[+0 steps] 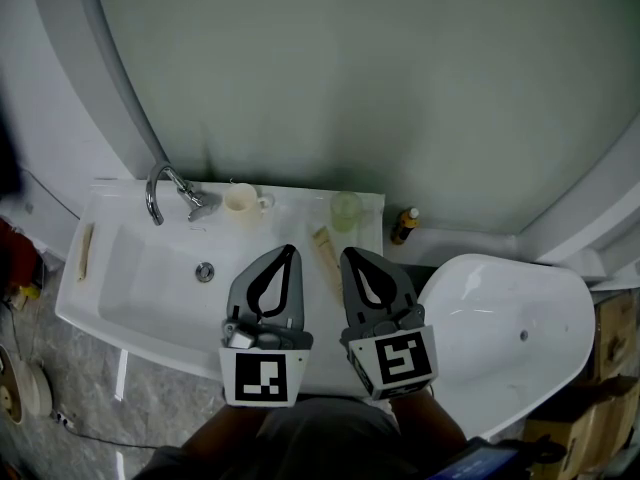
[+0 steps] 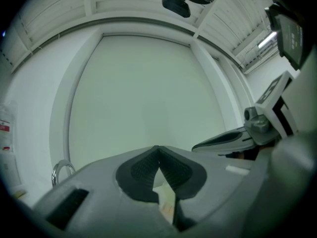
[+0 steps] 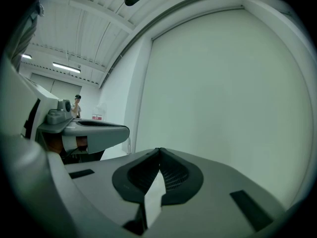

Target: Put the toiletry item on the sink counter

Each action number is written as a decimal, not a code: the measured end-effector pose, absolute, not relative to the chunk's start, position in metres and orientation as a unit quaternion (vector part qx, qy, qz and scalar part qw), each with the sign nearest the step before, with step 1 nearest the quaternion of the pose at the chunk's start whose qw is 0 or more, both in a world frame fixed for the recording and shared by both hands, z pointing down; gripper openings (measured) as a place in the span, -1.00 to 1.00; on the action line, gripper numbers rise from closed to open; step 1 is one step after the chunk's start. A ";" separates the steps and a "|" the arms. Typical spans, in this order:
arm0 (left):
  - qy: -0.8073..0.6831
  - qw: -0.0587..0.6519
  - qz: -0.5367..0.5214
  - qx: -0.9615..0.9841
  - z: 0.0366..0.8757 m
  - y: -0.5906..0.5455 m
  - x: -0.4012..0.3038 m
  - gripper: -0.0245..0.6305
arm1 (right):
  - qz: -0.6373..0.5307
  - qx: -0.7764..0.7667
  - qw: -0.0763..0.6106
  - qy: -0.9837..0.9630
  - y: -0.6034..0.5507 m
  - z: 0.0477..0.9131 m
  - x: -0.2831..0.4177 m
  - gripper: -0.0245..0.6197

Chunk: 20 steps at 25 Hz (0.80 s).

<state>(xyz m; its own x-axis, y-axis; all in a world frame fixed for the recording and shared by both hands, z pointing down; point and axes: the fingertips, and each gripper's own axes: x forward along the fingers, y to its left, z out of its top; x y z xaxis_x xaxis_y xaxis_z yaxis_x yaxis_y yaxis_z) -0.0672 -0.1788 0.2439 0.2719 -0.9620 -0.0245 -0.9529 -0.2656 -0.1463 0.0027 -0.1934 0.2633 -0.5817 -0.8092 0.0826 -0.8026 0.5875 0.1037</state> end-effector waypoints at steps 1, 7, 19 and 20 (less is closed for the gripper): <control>0.603 0.066 -0.034 -0.794 0.244 -0.178 -0.067 -0.89 | -0.027 0.453 0.060 -0.889 -0.193 0.264 0.003 -0.88; 0.605 0.066 -0.029 -0.793 0.243 -0.175 -0.069 -0.89 | -0.021 0.451 0.060 -0.890 -0.190 0.262 0.000 -0.88; 0.605 0.061 -0.032 -0.793 0.243 -0.173 -0.073 -0.89 | -0.022 0.449 0.064 -0.891 -0.187 0.262 -0.003 -0.88; 0.605 0.061 -0.032 -0.793 0.243 -0.172 -0.073 -0.89 | -0.022 0.449 0.064 -0.891 -0.187 0.261 -0.003 -0.88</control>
